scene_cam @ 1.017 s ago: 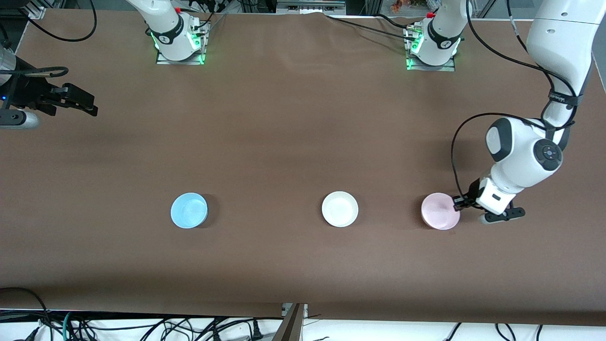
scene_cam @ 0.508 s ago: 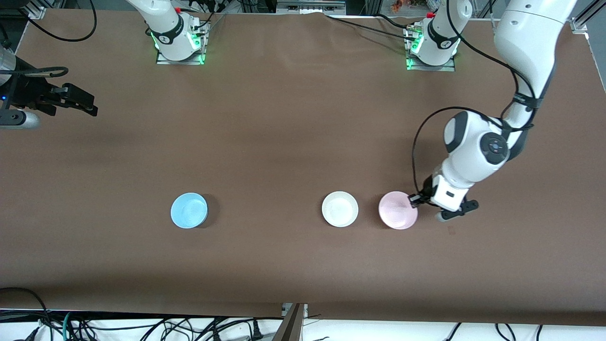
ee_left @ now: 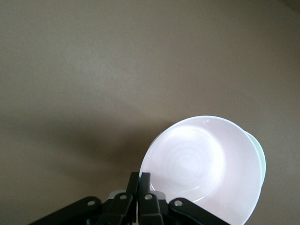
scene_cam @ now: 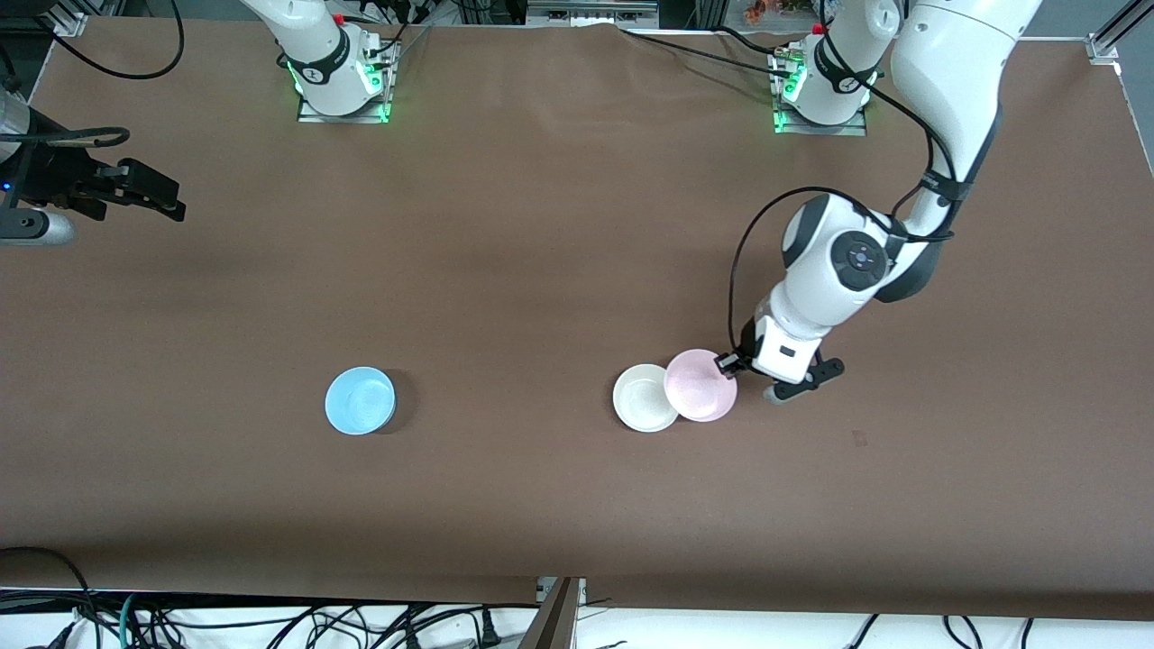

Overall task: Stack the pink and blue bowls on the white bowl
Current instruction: 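Carry the pink bowl with the left gripper over the white bowl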

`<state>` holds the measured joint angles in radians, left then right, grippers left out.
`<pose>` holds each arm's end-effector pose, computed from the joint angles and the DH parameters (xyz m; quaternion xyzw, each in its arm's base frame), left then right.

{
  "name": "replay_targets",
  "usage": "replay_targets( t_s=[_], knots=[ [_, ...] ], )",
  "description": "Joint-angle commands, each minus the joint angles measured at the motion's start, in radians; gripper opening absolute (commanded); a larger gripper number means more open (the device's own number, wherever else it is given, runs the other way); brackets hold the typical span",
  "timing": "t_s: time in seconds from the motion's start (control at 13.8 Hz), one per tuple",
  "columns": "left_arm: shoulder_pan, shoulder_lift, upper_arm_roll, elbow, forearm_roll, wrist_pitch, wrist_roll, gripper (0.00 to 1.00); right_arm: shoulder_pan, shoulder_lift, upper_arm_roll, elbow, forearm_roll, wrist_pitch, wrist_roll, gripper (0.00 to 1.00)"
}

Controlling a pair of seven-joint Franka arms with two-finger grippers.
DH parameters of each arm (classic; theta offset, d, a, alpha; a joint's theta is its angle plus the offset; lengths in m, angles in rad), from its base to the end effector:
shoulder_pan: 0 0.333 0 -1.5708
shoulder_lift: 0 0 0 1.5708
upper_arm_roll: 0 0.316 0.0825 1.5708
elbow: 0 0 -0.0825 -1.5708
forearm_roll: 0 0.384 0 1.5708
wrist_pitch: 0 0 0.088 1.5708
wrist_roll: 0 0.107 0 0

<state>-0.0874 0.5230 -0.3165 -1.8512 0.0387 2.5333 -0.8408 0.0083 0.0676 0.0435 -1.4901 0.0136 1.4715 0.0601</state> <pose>0.6137 -0.2448 0.2699 0.9674 0.2272 0.0382 0.1054 0.5642 0.0299 0.6161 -0.9990 0.0038 0.0434 0.0058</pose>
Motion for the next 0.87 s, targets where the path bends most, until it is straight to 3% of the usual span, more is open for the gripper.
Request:
replay_targets(
  t_s=[0.0, 0.44, 0.8],
  knots=[
    [-0.052, 0.029, 0.014, 0.038, 0.084, -0.004, -0.121, 0.00, -0.002, -0.025, 0.001, -0.024, -0.014, 0.004, -0.003, 1.00],
    [-0.089, 0.046, 0.014, 0.075, 0.115, -0.004, -0.214, 0.00, -0.002, -0.025, 0.001, -0.022, -0.015, 0.006, -0.003, 1.00],
    [-0.141, 0.112, 0.039, 0.168, 0.116, -0.004, -0.279, 0.00, -0.002, -0.025, 0.001, -0.022, -0.015, 0.007, -0.003, 1.00]
  ],
)
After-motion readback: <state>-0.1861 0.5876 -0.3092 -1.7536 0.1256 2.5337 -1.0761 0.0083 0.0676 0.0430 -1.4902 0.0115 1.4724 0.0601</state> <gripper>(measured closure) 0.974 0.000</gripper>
